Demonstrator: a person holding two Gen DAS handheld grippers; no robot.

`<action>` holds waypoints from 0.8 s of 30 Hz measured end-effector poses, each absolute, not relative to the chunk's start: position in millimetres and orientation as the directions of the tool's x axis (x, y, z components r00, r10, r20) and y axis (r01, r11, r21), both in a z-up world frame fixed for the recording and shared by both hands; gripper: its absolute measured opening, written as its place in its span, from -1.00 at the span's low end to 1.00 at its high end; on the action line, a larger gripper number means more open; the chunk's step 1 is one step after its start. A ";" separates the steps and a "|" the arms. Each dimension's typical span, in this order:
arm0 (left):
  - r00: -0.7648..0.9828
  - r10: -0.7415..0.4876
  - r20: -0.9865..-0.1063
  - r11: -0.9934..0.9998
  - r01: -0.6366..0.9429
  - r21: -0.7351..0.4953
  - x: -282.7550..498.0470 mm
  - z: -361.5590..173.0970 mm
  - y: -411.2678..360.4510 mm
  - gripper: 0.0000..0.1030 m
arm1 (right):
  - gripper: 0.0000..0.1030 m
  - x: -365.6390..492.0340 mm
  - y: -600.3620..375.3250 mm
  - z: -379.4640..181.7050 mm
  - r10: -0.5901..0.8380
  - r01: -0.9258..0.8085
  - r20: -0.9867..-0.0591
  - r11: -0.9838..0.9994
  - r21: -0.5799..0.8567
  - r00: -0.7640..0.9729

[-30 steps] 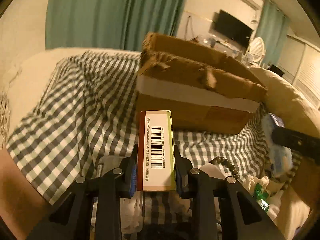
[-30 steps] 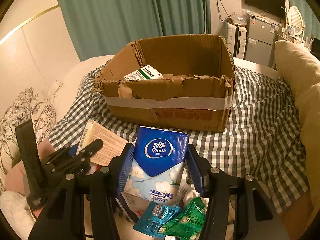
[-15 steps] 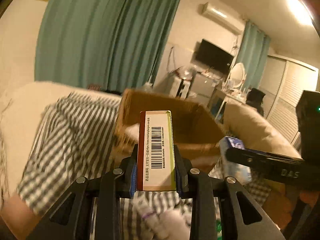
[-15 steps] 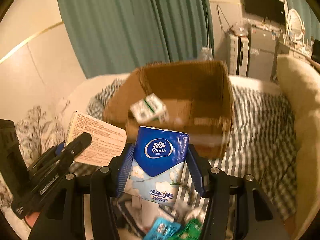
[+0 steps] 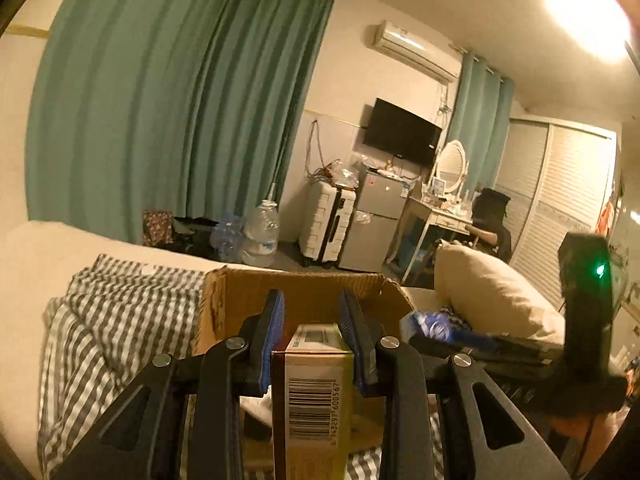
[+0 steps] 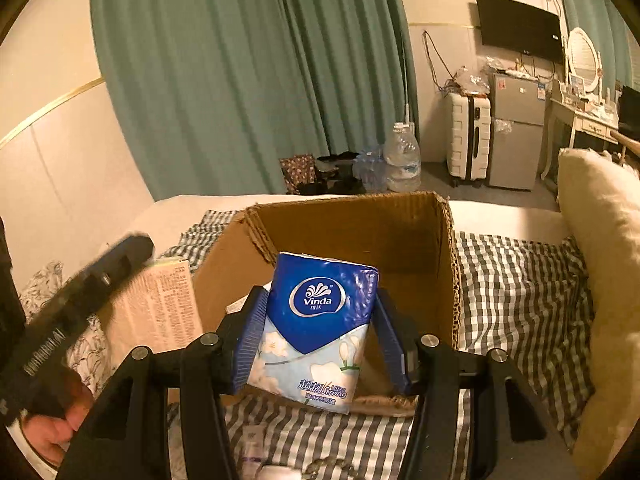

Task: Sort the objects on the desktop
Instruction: 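Carry the tan box and Vinda tissues into the cardboard box and release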

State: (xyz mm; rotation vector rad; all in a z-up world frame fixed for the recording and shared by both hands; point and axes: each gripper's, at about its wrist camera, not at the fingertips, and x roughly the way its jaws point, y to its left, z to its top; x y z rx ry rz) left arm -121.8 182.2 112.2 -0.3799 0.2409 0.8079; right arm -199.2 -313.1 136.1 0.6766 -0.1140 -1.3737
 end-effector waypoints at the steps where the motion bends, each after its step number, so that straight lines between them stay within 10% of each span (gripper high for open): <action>1: 0.672 0.652 -0.352 0.635 -0.737 -0.231 -116.7 111.3 186.1 -0.43 | 0.03 -200.3 -317.5 132.9 -0.924 0.861 -0.310 0.037 0.508 0.223; 10: 0.687 0.590 -0.424 0.641 -0.718 -0.273 -83.9 113.0 231.0 -0.40 | 0.09 -212.2 -347.5 101.3 -0.909 0.823 -0.335 0.015 0.567 0.247; 14: 0.683 0.622 -0.383 0.629 -0.727 -0.274 -82.0 125.9 232.5 0.58 | 0.30 -219.5 -337.8 101.6 -0.923 0.802 -0.303 0.008 0.597 0.235; 24: 0.618 0.684 -0.388 0.637 -0.765 -0.096 -100.8 124.7 159.6 1.00 | 0.30 -213.6 -299.6 108.1 -0.935 0.820 -0.303 -0.024 0.571 0.183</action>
